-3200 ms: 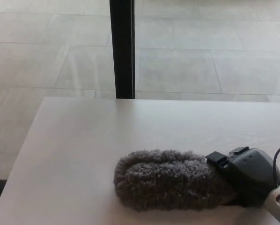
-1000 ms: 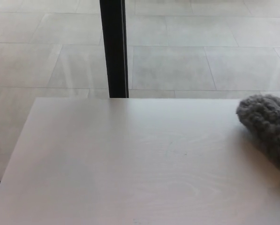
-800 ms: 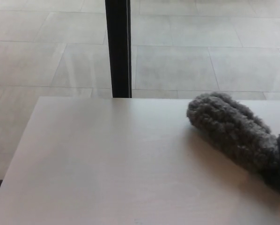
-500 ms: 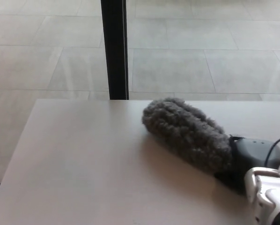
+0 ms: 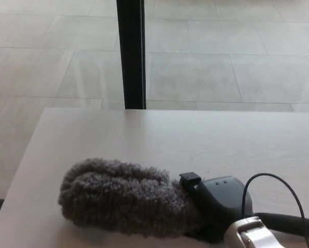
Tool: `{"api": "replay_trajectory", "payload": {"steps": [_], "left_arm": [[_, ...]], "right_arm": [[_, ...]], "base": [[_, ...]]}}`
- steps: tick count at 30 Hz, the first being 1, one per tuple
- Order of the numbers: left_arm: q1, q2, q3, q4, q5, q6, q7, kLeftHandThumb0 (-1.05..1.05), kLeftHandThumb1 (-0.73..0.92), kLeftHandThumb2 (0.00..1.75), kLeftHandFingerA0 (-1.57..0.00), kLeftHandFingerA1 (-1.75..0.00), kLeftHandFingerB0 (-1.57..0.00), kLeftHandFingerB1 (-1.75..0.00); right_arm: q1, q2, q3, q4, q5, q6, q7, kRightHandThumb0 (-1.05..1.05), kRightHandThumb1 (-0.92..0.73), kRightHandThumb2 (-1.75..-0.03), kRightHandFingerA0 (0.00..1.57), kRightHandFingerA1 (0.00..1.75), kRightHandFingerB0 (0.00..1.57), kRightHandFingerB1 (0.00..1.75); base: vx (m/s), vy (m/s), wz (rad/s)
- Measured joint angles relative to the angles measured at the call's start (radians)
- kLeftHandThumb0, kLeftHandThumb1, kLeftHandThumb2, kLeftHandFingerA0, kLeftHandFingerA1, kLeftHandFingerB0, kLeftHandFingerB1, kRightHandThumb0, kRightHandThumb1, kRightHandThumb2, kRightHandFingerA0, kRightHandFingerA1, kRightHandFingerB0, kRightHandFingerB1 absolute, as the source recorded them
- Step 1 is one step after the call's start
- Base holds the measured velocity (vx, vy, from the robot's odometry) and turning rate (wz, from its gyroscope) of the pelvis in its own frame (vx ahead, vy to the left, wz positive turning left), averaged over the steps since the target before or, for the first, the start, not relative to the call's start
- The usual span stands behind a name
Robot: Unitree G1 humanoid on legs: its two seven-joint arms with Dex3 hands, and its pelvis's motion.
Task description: The robot uses its right hand to pick up the duster kept in the middle of the desk and use it to wipe the desk by swiping its surface twice
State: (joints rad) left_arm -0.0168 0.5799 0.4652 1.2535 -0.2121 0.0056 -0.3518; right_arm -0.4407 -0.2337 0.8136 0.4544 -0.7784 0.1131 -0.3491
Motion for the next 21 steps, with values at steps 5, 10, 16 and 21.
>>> {"api": "replay_trajectory", "payload": {"steps": [5,10,16,21], "left_arm": [[-0.008,0.012,-0.016,0.000,0.003,0.000,0.001,-0.52,0.92,0.74,-0.45,-0.65,-0.44,-0.50],[-0.003,0.012,-0.016,0.003,0.001,-0.002,0.000,-0.51,0.92,0.72,-0.46,-0.66,-0.46,-0.52],[0.002,0.012,-0.005,0.002,-0.007,-0.002,0.000,-0.52,0.92,0.71,-0.46,-0.65,-0.47,-0.49],[0.007,0.012,-0.008,0.002,-0.007,-0.002,0.000,-0.52,0.92,0.70,-0.46,-0.67,-0.47,-0.50]], "right_arm": [[0.042,-0.062,0.017,-0.084,-0.022,-0.043,0.016,-0.38,-0.46,-0.93,1.19,1.34,0.82,0.97],[0.027,-0.086,-0.003,-0.053,-0.030,-0.098,0.020,-0.21,-0.52,-1.07,0.96,1.75,0.71,1.52],[-0.025,-0.086,-0.029,0.039,-0.041,-0.145,0.017,-0.34,-0.50,-1.14,1.21,1.40,0.94,1.24],[-0.075,-0.045,-0.061,0.118,-0.046,-0.141,0.019,-0.30,-0.54,-1.10,0.97,1.75,0.75,1.56]], "base": [[0.00,0.000,0.00],[0.00,0.000,0.00],[0.00,0.000,0.00],[0.00,0.000,0.00]]}}
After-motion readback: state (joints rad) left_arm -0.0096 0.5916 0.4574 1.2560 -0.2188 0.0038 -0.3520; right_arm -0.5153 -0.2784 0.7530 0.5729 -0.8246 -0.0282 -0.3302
